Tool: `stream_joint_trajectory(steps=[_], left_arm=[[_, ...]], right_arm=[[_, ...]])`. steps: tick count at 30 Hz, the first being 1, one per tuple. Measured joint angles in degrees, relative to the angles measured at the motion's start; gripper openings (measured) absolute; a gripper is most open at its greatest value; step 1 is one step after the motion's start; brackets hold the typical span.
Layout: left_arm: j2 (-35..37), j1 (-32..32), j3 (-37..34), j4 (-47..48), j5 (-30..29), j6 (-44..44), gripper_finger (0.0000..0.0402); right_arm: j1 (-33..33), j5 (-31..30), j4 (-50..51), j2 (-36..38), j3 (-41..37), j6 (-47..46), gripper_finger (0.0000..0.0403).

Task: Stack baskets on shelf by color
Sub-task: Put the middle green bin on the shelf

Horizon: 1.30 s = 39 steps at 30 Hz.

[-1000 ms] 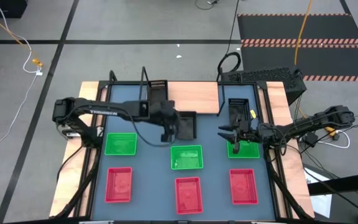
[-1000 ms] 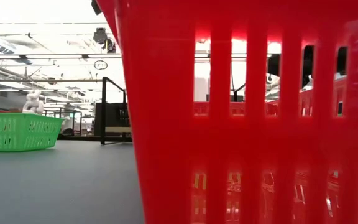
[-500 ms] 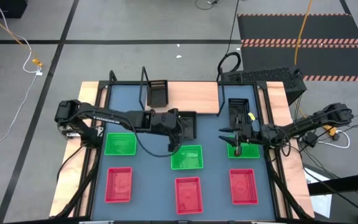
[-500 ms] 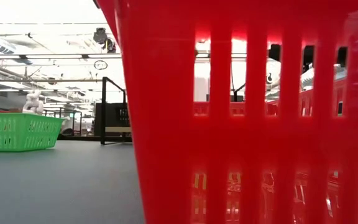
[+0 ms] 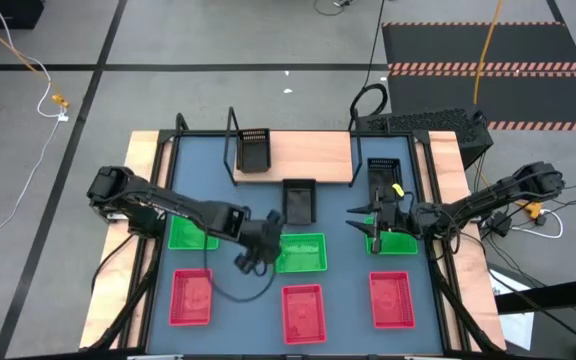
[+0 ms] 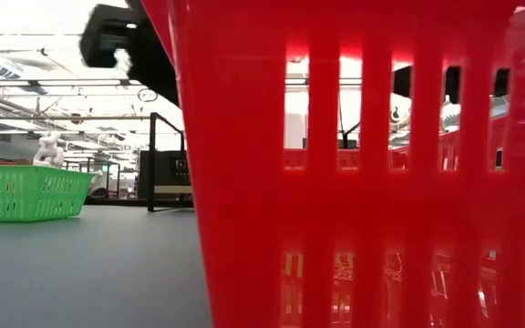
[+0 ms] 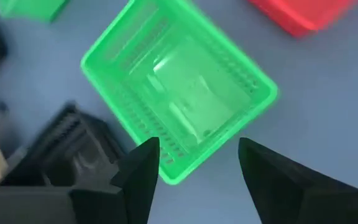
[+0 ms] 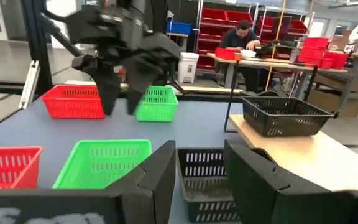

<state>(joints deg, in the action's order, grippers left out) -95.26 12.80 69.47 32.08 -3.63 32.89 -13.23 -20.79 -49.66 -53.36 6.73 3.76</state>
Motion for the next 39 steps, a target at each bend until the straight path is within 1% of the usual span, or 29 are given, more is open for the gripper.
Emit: stream_joint_trajectory(steps=[4,7,10,14,20,22,24,26,30,32,34,36,39], left_arm=[[-2.4,3.0,-0.6,-1.8,-2.3,5.6,0.0182],[-5.0,4.4,-0.6,-2.6,-3.3,8.5,0.0156],[-7.6,5.1,-0.6,-1.7,-6.0,9.7,0.0139],[-9.0,4.8,-0.7,-1.3,-8.0,10.6,0.0128],[-9.1,3.5,-0.6,-1.1,-7.8,12.1,0.0126],[-9.1,3.0,-0.6,-0.4,-7.1,12.3,0.0124],[-9.1,2.6,-0.6,-0.4,-6.9,11.5,0.011],[-9.1,2.2,-0.6,-0.2,-6.3,10.5,0.0085],[-8.3,1.9,-0.6,-0.1,-3.3,9.0,0.0018],[-7.3,2.0,-0.5,-0.3,-1.2,8.1,0.0013],[-6.2,2.1,-0.3,0.6,0.4,7.6,0.0019],[-4.9,2.5,0.9,2.2,1.4,7.0,0.0021],[-2.0,3.1,3.7,5.1,2.5,6.5,0.001]], right_arm=[[0.0,0.0,-0.1,-1.3,0.0,0.5,0.013],[0.0,0.1,-1.4,-1.9,0.1,0.7,0.013],[0.0,1.6,-3.9,-2.8,0.1,1.7,0.013],[0.0,3.1,-5.9,-3.6,0.2,2.6,0.013],[0.0,3.0,-6.3,-4.1,0.1,2.9,0.013],[0.0,3.0,-6.4,-4.1,0.1,2.9,0.013],[0.0,3.0,-6.3,-4.1,0.1,2.6,0.013],[0.0,3.0,-6.4,-4.1,0.1,2.3,0.013],[0.0,3.0,-6.3,-4.1,0.1,1.9,0.013],[0.0,3.0,-6.3,-4.1,0.1,1.7,0.013],[0.0,3.0,-6.3,-4.1,0.1,1.7,0.013],[0.0,2.9,-6.3,-4.1,0.1,1.7,0.013],[0.0,2.9,-6.4,-4.1,0.1,1.7,0.013]])
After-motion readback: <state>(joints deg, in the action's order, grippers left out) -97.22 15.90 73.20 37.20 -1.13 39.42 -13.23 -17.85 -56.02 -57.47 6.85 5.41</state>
